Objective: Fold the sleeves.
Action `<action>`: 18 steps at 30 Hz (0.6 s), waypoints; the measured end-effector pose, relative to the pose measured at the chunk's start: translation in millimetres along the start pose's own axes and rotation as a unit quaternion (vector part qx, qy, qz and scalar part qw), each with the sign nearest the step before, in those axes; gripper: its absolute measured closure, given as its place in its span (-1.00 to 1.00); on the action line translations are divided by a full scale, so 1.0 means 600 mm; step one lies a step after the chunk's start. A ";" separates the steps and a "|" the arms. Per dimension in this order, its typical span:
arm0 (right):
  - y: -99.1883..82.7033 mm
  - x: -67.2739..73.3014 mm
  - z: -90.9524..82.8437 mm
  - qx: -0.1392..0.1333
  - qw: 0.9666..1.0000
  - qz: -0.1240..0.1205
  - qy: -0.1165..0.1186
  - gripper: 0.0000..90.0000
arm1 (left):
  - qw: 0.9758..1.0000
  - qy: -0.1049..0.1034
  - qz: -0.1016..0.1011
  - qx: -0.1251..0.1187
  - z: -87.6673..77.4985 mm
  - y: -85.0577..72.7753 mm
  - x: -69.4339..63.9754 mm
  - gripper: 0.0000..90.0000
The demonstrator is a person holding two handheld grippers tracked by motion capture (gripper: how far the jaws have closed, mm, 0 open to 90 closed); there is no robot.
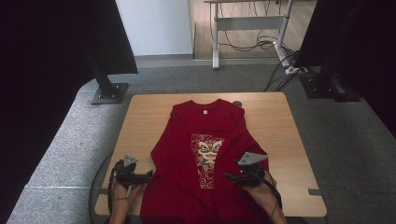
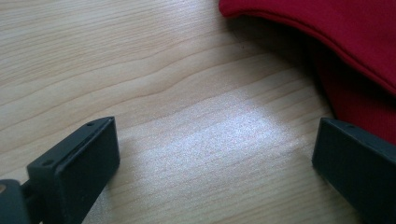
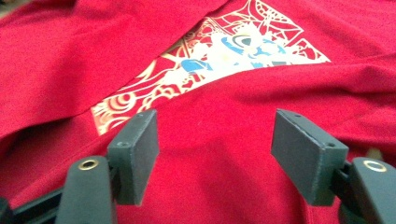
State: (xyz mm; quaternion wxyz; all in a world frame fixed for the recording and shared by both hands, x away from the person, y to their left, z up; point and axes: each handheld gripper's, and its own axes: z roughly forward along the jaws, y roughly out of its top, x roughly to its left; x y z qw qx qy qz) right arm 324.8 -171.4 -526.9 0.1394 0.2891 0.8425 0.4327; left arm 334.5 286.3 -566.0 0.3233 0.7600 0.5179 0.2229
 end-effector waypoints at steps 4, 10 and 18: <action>0.008 -0.014 0.057 0.028 0.999 -0.011 0.020 -0.33 | 1.000 0.000 0.000 0.000 0.000 0.000 0.000 -0.99; -0.017 -0.060 0.063 0.057 0.996 0.019 -0.063 -0.35 | 1.000 0.000 0.000 0.000 0.000 0.000 0.000 -0.99; -0.058 -0.107 0.010 0.052 0.989 0.083 -0.109 -0.38 | 1.000 0.000 0.000 0.000 0.000 0.000 0.000 -0.99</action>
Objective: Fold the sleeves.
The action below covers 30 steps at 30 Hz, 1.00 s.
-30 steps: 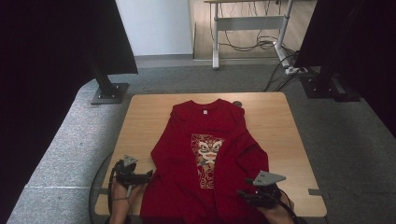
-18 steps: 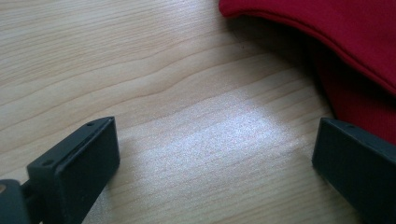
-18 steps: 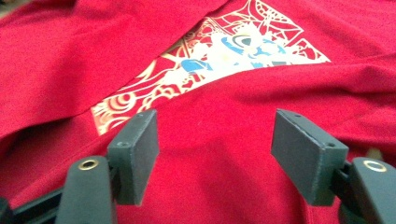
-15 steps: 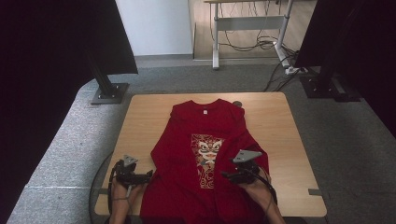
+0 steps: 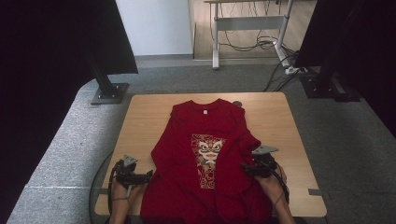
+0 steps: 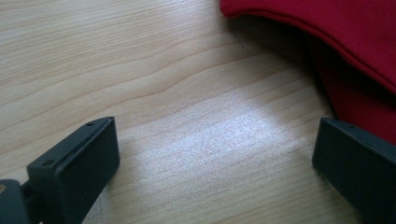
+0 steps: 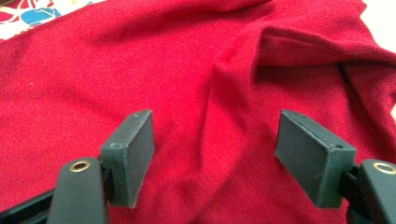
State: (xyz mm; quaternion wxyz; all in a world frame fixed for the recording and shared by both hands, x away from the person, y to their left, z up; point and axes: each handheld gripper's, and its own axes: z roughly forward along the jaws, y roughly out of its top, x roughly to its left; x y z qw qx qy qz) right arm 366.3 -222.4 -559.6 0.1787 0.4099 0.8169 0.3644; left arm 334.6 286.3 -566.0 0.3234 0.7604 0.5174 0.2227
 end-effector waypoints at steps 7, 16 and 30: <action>-0.007 0.027 -0.049 -0.024 1.000 -0.017 0.007 -0.47 | 1.000 0.000 0.000 0.000 0.000 0.000 0.000 -0.99; -0.071 0.033 -0.072 0.004 1.000 0.009 0.003 -0.54 | 1.000 0.000 0.000 0.000 0.000 0.000 0.000 -0.99; -0.066 0.007 -0.072 -0.007 1.000 0.005 -0.002 -0.55 | 1.000 0.000 0.000 0.000 0.000 0.000 0.000 -0.98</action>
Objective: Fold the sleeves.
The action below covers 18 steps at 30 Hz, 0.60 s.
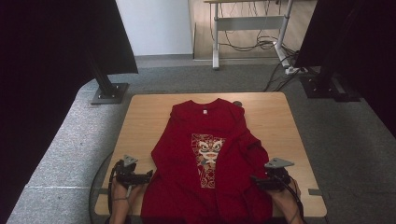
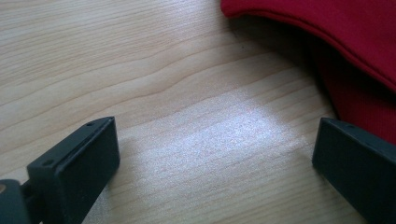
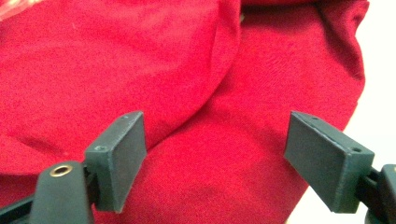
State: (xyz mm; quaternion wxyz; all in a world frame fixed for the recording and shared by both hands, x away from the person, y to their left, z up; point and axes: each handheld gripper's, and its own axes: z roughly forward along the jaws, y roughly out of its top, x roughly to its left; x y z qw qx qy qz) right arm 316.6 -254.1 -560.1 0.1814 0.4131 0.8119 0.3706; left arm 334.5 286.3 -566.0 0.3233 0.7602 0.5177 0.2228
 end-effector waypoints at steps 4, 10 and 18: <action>0.004 -0.004 -0.025 -0.018 1.000 0.006 -0.012 -0.59 | 1.000 0.000 0.000 0.000 0.000 0.000 0.000 -0.99; -0.011 -0.030 -0.053 -0.022 0.998 0.029 -0.042 -0.62 | 1.000 -0.001 0.001 -0.002 -0.004 -0.004 -0.001 -0.96; -0.049 -0.060 -0.053 0.002 0.995 0.064 -0.075 -0.68 | 1.000 -0.002 0.003 -0.002 -0.009 -0.008 -0.002 -0.94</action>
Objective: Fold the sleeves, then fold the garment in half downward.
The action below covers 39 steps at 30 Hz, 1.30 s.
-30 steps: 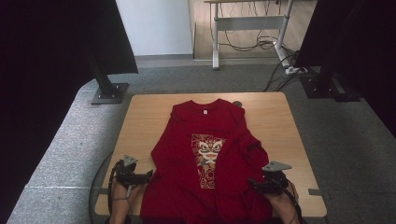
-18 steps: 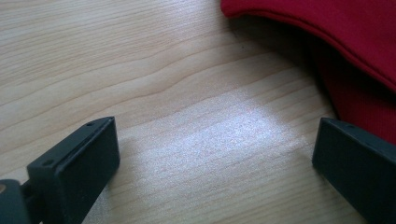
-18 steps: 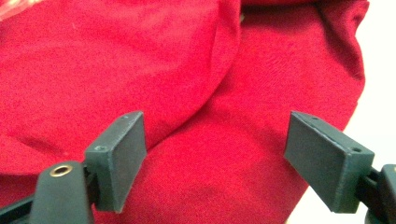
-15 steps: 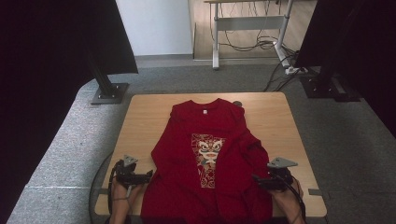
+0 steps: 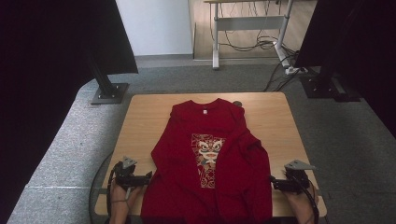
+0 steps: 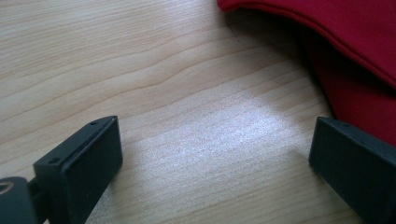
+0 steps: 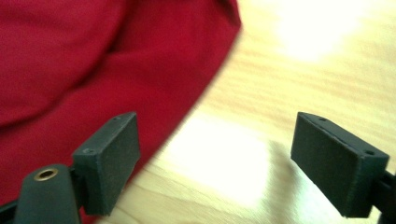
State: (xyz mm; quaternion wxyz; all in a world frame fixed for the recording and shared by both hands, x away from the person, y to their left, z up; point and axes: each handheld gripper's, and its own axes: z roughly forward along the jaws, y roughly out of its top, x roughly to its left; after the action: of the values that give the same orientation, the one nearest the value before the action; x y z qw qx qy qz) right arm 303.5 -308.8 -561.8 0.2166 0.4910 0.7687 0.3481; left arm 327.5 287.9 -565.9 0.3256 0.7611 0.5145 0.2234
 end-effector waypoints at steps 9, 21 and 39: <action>-0.006 -0.004 0.003 0.008 1.000 0.010 -0.018 -0.76 | 1.000 -0.001 0.001 0.002 0.000 0.000 0.000 -0.97; -0.006 -0.004 0.005 0.013 1.000 0.010 -0.017 -0.89 | 1.000 0.001 -0.002 0.002 -0.001 -0.001 0.003 -0.99; 0.070 0.004 0.026 -0.022 1.000 0.006 0.003 -0.77 | 0.998 -0.048 0.009 -0.035 0.018 0.112 -0.025 -0.82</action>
State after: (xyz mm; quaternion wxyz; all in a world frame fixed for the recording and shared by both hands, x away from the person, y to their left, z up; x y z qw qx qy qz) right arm 338.4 -290.1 -540.7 0.2228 0.4895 0.7585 0.3679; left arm 372.3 253.7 -524.6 0.3744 0.7637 0.4832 0.2075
